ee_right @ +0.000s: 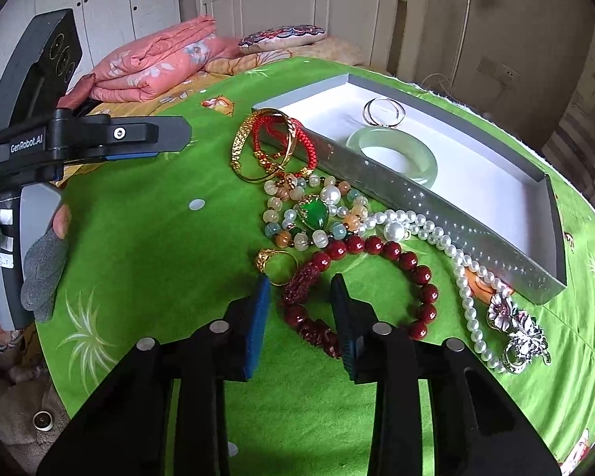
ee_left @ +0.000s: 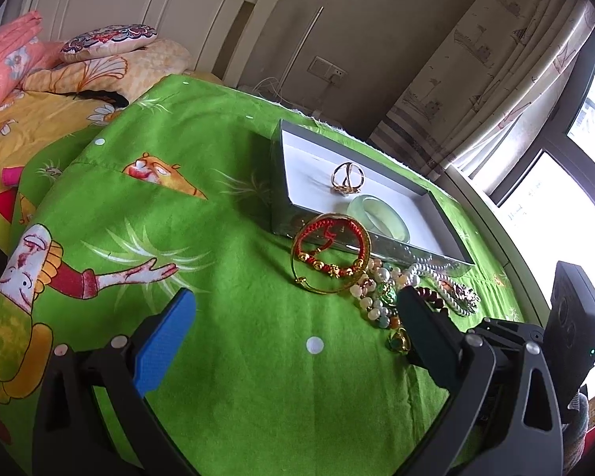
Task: Organize jewelry
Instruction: 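Grasp the dark red bead bracelet with the right tool while the left grasps a gold bangle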
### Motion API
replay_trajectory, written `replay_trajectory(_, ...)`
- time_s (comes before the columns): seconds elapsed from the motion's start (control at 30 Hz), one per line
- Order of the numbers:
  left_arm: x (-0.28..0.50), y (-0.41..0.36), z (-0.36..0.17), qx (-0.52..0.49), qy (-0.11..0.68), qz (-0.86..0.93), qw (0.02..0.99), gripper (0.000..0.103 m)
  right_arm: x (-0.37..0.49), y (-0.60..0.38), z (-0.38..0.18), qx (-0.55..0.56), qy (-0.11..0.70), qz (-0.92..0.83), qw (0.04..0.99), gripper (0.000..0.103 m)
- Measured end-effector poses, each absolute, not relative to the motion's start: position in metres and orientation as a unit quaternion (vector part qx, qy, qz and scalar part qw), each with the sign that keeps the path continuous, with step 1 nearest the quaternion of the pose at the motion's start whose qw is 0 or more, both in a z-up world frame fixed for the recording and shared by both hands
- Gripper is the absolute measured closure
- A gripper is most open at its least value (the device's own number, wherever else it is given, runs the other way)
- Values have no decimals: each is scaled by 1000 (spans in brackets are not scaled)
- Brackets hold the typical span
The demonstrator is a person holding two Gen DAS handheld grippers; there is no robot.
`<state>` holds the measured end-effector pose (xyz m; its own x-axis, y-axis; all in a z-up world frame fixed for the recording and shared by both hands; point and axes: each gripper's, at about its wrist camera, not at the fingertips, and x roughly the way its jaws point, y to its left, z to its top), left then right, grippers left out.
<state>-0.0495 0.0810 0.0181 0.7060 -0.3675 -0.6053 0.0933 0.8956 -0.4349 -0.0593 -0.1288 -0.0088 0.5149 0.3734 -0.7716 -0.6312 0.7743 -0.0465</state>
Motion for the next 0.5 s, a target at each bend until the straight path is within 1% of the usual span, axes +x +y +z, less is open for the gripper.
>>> replay_trajectory(0.03, -49, 81, 18, -189, 362, -127, 904, 3, -62, -130, -9, -163, 397, 292, 855, 83)
replay_trajectory(0.07, -49, 81, 18, -189, 364, -127, 903, 3, -67, -131, -9, -163, 398, 291, 855, 84)
replay_trajectory(0.2, -46, 77, 16, -182, 375, -133, 899, 3, -85, -148, -10, -147, 399, 298, 855, 84)
replay_trajectory(0.37, -33, 67, 13, -158, 408, -130, 890, 4, -102, -159, -11, -138, 394, 294, 860, 84)
replay_trajectory(0.5, -19, 65, 13, -155, 414, -119, 889, 14, -103, -158, -11, -138, 392, 293, 861, 84)
